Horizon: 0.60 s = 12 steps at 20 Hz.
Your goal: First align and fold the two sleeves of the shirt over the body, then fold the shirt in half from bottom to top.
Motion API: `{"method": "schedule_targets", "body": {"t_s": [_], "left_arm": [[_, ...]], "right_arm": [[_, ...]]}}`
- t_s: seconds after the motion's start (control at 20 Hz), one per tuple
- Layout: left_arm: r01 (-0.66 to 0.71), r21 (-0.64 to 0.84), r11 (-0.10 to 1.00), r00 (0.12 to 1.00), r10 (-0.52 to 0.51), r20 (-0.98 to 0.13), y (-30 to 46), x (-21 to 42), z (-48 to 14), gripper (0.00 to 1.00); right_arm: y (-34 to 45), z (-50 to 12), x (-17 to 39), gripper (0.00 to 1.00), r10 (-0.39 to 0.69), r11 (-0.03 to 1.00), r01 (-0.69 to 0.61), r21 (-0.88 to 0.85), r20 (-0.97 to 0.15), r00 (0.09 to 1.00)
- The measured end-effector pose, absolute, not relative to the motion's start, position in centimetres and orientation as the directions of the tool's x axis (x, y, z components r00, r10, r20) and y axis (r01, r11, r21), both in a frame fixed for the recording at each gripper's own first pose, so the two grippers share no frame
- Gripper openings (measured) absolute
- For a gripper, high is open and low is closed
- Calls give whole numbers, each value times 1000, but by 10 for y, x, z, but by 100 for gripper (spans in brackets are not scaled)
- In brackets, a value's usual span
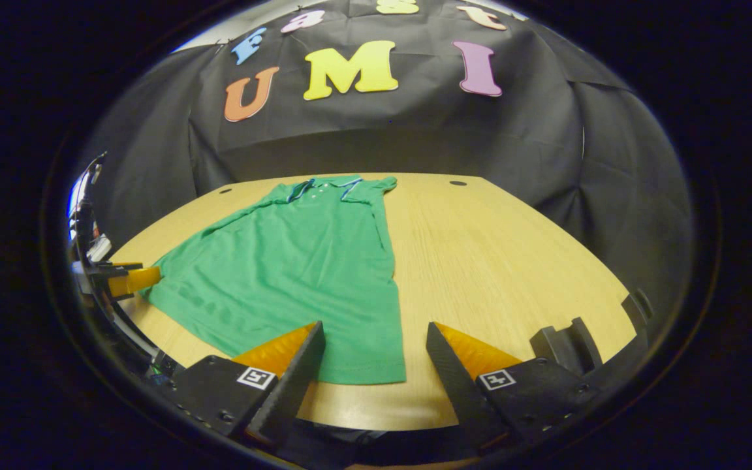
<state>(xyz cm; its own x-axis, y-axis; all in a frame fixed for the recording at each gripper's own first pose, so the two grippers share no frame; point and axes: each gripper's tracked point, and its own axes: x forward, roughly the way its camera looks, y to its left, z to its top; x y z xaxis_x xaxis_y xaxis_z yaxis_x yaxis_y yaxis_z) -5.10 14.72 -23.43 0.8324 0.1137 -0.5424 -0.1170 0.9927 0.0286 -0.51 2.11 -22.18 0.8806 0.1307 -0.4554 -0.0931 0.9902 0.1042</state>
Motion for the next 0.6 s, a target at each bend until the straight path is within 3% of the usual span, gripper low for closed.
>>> {"method": "schedule_targets", "body": {"t_s": [0.1, 0.15, 0.2, 0.25, 0.3, 0.35, 0.4, 0.6], "left_arm": [[-106, 34, 994, 827, 107, -552, 144, -50, -235, 100], [-103, 33, 994, 825, 104, -555, 142, -50, -235, 100], [-100, 39, 994, 823, 105, -558, 140, -50, -236, 89], [-91, 43, 995, 825, 100, -556, 137, -50, -236, 86], [-84, 46, 995, 828, 95, -553, 134, -50, -235, 79], [-74, 46, 996, 831, 87, -549, 131, -49, -236, 80], [-69, 43, 997, 832, 81, -548, 130, -48, -235, 65], [-58, 27, 998, 834, 64, -548, 125, -45, -235, 44]], "right_arm": [[24, -224, -5, 96, 140, 989, -101, 108, -458, 878], [27, -224, -5, 89, 148, 988, -108, 112, -462, 874], [27, -223, -3, 79, 142, 989, -102, 110, -464, 875], [30, -223, 0, 74, 147, 988, -107, 112, -459, 876], [35, -223, 1, 75, 155, 987, -112, 119, -462, 873], [36, -222, 2, 61, 155, 987, -113, 118, -457, 876], [39, -223, 2, 54, 164, 985, -121, 121, -459, 873], [46, -224, 6, 23, 197, 975, -125, 186, -446, 873]]}}
